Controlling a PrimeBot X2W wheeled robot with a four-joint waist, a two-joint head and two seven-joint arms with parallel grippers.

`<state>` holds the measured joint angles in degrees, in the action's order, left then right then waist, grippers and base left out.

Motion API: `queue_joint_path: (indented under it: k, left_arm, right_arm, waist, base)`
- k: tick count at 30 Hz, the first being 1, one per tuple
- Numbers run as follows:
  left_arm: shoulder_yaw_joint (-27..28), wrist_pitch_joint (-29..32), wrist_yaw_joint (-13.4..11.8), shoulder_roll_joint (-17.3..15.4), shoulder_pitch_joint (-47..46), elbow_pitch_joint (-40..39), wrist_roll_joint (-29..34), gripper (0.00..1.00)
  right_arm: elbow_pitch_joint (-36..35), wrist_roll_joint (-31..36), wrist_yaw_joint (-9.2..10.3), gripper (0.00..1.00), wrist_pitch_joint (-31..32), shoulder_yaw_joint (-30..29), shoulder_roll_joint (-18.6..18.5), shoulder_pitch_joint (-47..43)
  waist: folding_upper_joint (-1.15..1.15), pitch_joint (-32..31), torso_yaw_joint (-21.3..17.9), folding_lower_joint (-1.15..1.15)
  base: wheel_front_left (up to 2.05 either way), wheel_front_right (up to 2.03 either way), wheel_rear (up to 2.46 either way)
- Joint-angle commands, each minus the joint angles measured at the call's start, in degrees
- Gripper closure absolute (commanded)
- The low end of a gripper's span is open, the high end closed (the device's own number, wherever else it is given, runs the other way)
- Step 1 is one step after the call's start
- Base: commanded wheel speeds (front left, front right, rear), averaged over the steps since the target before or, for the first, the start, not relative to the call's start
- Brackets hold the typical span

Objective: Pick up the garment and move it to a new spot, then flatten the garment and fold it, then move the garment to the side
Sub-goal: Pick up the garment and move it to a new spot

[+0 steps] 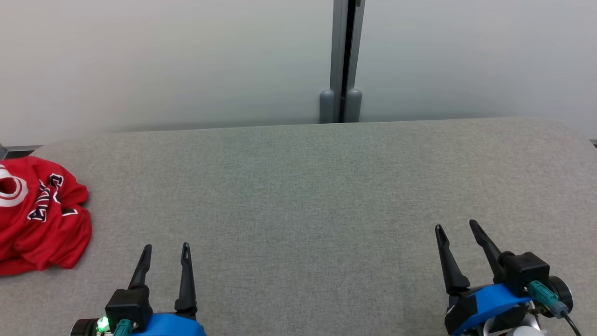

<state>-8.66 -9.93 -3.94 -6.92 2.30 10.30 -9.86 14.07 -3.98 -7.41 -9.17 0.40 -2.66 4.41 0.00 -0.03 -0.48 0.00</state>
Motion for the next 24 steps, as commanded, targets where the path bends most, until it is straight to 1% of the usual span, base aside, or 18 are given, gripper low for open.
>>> queue_joint_path:
  k: [1, 4, 6, 7, 10, 21, 24]
  left_arm:
    - [-0.39, 0.21, -0.17, -0.13, 0.66, -0.46, -0.10, 0.00]
    - [-0.49, 0.48, -0.33, -0.13, 0.21, -0.77, -0.10, 0.00]
    - [-0.67, 0.45, -0.55, -0.03, 0.09, -1.10, -0.05, 0.00]
    - [-0.67, 0.45, -0.55, -0.03, 0.09, -1.10, -0.05, 0.00]
    - [-0.61, 0.45, -0.74, -0.26, 0.30, -1.69, -0.13, 0.00]
    - [0.12, 1.06, -0.80, -1.75, 1.15, -3.26, -1.32, 0.00]
    - [0.16, 1.15, -1.18, -2.17, 1.92, -3.80, -1.17, 0.00]
  right_arm:
    - [-0.15, 0.12, -0.15, 0.00, -0.37, -0.26, -0.39, -0.08]
    - [-0.38, 0.22, -0.15, 0.00, -0.27, -0.50, -0.35, -0.55]
    - [-0.66, 0.45, -0.15, 0.00, -0.11, -0.79, -0.36, -0.90]
    - [-0.66, 0.45, -0.15, 0.00, -0.11, -0.79, -0.36, -0.90]
    - [-0.96, 0.39, -0.15, 0.00, 0.00, -0.85, -0.35, -1.12]
    - [-1.21, -0.51, -0.14, 0.00, -0.01, -0.50, -0.35, -1.53]
    - [-0.95, -0.68, -0.14, 0.00, -0.22, -0.01, -0.34, -1.49]
  waist:
    - [0.00, 0.05, 0.20, 0.00]
    - [0.00, 0.16, 1.36, 0.00]
    - [0.00, 0.21, 2.81, 0.00]
    - [0.00, 0.21, 2.81, 0.00]
    - [0.00, 0.23, 5.73, 0.00]
    - [0.00, -0.23, 21.12, 0.00]
    - [0.00, -0.46, 24.96, 0.00]
  base:
    - [0.00, 0.00, 0.00]
    - [0.00, 0.00, 0.00]
    - [0.00, 0.00, 0.00]
    - [0.00, 0.00, 0.00]
    - [0.00, 0.00, 0.00]
    - [0.00, 0.00, 0.00]
    - [0.00, 0.00, 0.00]
